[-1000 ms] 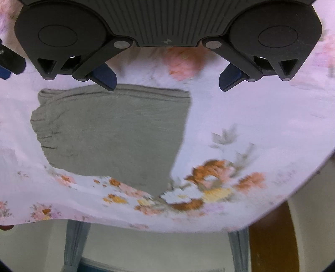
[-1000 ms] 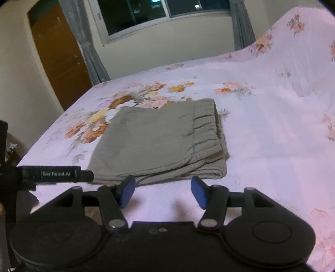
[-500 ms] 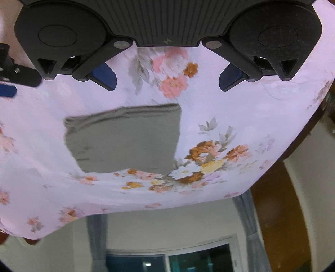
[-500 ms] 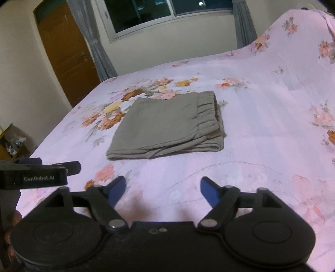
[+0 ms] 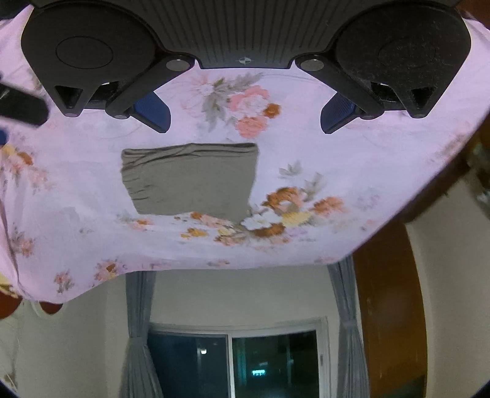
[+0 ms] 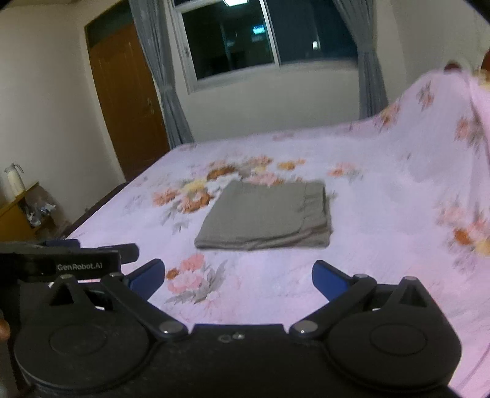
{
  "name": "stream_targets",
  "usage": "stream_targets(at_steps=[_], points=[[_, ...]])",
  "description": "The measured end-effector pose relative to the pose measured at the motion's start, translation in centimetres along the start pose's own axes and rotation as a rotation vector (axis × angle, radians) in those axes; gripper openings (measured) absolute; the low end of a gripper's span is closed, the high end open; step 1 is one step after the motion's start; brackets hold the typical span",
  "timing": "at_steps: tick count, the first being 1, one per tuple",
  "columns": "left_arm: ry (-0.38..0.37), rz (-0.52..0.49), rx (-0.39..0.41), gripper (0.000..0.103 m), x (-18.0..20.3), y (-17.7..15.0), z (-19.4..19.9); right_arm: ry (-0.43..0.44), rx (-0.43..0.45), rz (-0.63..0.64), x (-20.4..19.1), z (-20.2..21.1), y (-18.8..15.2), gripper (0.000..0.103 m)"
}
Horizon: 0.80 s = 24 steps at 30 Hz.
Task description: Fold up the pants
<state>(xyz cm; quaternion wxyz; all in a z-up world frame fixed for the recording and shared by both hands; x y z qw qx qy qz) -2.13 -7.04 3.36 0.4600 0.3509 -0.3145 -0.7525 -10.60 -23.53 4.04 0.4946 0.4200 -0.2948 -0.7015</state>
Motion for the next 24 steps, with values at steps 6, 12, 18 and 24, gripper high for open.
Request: stream_targets(at_steps=[6, 12, 18, 24], points=[[-0.033, 0.020, 0.028, 0.103, -0.2, -0.3, 3.5, -0.048, 0.139, 0.005, -0.8, 3.6, 0.2, 0.103], [-0.016, 0.023, 0.070, 0.103, -0.2, -1.0, 6.1, -0.060, 0.186, -0.032, -0.3, 5.4, -0.5, 0.103], [-0.004, 0.034, 0.080, 0.103, -0.3, -1.9, 7.5, -0.056, 0.197, -0.033, -0.2, 6.2, -1.1, 0.103], [-0.004, 0.022, 0.097, 0.103, 0.3, -1.8, 8.5, -0.055, 0.214, -0.046, -0.1, 6.8, -1.2, 0.103]])
Point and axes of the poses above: each gripper's, at about its wrist camera, not at the fingertips, and z roughly against the way its jaws point, x to its right, y to its top, the point moved 4 cm from there along -z, roughly the way its jaws point, and after that the axes turned 11 degrees about -z, right-handed, at the moved point
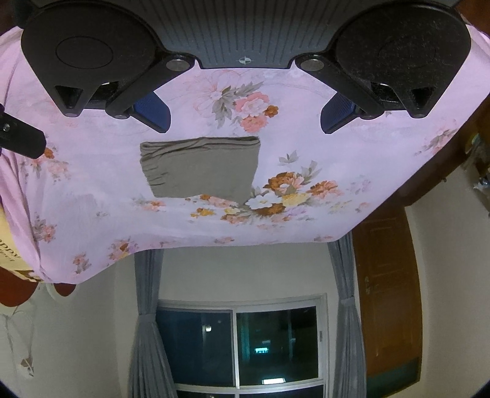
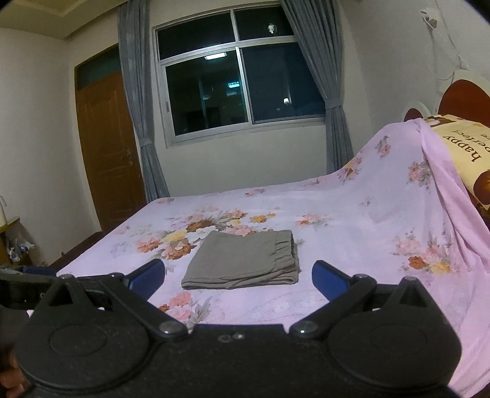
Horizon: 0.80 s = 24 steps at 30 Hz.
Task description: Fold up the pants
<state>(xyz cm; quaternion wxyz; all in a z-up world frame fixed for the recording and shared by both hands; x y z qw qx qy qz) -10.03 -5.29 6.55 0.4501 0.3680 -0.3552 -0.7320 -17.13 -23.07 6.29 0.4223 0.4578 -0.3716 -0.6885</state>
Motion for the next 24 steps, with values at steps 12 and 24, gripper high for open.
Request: stream_targets(at_steps=[12, 24], points=[[0.015, -0.023, 0.023, 0.103, 0.48, 0.24, 0.91, 0.003, 0.026, -0.004, -0.65, 0.88, -0.08, 0.103], [0.017, -0.030, 0.030, 0.103, 0.66, 0.47, 0.98, 0.003, 0.021, -0.002, -0.81, 0.99, -0.38, 0.103]])
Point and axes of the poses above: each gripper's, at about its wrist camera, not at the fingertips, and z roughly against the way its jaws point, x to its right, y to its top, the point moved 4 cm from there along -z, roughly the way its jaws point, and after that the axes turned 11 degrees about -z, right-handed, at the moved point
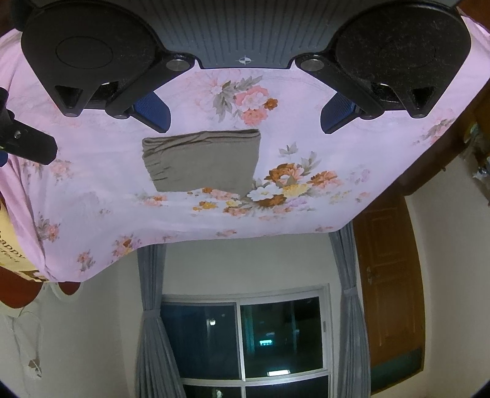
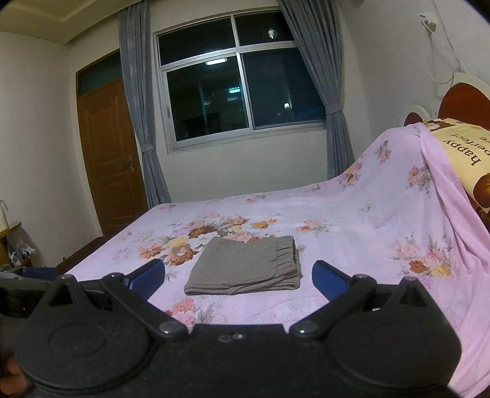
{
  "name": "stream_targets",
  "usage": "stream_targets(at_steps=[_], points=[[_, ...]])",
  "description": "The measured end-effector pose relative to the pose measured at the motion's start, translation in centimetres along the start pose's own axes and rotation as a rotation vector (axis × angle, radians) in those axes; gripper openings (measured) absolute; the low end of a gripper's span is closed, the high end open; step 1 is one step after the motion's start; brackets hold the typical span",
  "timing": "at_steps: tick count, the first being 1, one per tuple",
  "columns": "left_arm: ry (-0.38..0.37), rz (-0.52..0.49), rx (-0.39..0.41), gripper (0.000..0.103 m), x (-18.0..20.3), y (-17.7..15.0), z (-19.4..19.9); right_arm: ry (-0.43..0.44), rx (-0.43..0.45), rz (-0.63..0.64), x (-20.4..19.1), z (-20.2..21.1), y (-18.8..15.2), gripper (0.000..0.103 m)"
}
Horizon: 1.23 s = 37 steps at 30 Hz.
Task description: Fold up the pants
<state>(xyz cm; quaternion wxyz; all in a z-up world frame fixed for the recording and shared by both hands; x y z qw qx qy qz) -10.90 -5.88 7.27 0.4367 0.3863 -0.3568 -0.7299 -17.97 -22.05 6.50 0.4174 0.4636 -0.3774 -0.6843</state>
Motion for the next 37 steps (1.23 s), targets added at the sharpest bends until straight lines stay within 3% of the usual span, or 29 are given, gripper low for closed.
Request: stream_targets(at_steps=[22, 37], points=[[-0.019, -0.016, -0.026, 0.103, 0.6, -0.1, -1.0, -0.001, -0.028, 0.009, 1.2, -1.3, 0.7, 0.103], [-0.085, -0.003, -0.021, 0.103, 1.2, 1.1, -4.1, -0.009, -0.066, 0.008, 2.3, -4.4, 1.4, 0.103]])
Point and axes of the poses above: each gripper's, at about its wrist camera, not at the fingertips, and z roughly against the way its jaws point, x to its right, y to its top, the point moved 4 cm from there along -z, roughly the way its jaws point, and after that the axes turned 11 degrees about -z, right-handed, at the moved point
